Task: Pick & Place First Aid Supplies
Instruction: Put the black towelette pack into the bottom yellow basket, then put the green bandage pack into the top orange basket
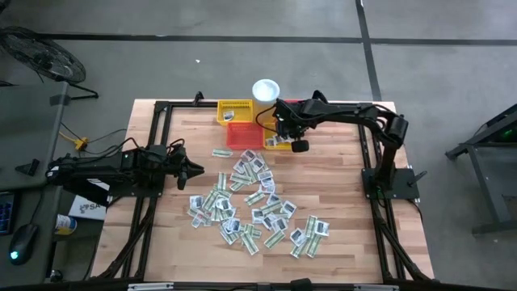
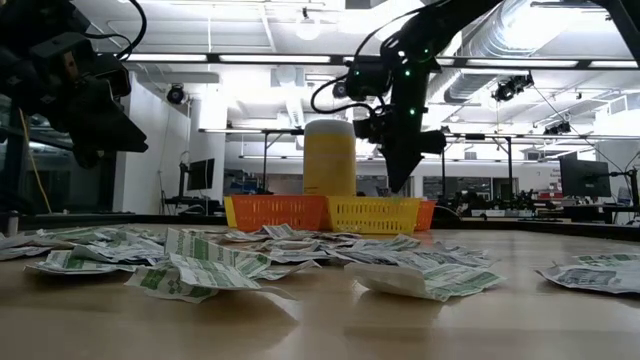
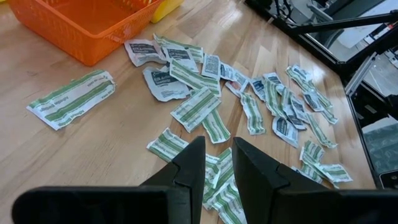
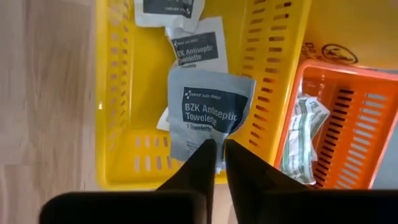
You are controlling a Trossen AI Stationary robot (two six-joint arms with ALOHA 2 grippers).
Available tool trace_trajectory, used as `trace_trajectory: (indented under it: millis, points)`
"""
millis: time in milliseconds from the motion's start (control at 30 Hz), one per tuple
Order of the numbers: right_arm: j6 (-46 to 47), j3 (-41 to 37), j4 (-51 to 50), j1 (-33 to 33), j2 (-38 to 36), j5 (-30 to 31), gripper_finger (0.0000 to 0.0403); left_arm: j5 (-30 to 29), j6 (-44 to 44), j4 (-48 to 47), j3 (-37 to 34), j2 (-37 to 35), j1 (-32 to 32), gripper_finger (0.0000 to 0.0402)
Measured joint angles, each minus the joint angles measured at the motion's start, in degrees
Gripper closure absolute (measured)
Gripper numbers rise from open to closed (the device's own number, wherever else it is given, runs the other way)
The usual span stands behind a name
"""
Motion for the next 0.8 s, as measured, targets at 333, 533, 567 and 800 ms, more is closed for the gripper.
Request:
trace_trajectory:
  millis: [333,533,567,800]
  points:
    - [9.24,0.0,0.16,0.74,-0.32,0.24,0.028,0.0,0.0,0.0,0.0,-0.02,-0.01,0.0321]
    - [26.7,0.0,-7.91,4.27,-3.29,-0.56,0.0268,0.0,0.0,0.02,0.0,-0.02,0.0,0.0321]
    - [29.24,0.0,-9.46,5.03,-3.66,-1.3,0.0269,0.0,-0.02,0.0,0.0,0.0,0.0,0.0321]
    - [40.05,0.0,-19.51,11.4,-5.11,-11.89,0.0268,0.0,-0.01,0.0,0.0,-0.01,-0.01,0.0321]
